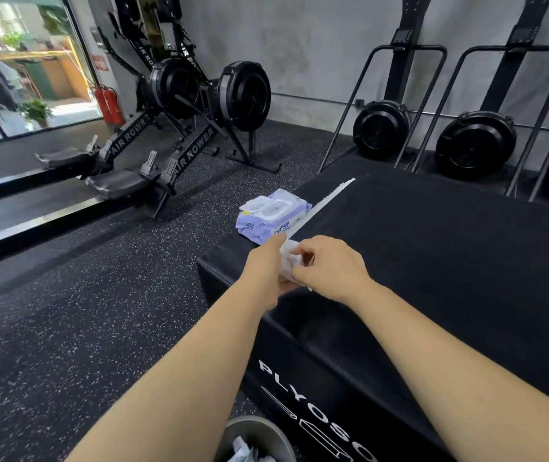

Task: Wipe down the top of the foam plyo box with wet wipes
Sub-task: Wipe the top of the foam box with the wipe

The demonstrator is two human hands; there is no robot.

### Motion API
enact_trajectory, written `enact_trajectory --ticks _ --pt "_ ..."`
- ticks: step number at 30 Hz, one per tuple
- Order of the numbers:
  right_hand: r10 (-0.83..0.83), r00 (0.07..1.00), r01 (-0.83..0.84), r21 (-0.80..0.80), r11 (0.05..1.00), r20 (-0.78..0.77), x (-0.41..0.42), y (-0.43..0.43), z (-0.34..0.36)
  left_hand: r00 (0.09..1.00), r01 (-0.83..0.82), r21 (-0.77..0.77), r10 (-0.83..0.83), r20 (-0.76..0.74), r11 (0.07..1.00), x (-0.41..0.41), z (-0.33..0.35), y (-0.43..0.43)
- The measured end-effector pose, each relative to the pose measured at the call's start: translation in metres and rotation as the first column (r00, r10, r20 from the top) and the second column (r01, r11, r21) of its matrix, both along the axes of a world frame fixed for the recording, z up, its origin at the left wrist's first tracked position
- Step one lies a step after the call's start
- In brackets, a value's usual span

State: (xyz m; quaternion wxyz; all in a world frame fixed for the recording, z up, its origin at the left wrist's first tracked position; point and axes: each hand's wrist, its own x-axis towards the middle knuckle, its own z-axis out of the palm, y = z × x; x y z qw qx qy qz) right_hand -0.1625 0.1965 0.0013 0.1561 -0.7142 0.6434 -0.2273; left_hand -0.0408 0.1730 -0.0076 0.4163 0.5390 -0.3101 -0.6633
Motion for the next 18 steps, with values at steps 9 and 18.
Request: enact_trajectory --ticks 9,18 --pt "-0.253 0.759 0.132 0.239 0.962 0.599 -0.012 -0.011 -0.008 0.998 0.067 -0.001 -0.067 -0.009 0.998 0.025 -0.019 -0.014" --pt "-0.423 0.708 0.102 0.511 0.853 0.565 0.011 -0.021 -0.039 0.868 0.237 -0.257 -0.085 0.489 0.937 0.046 -0.047 -0.03"
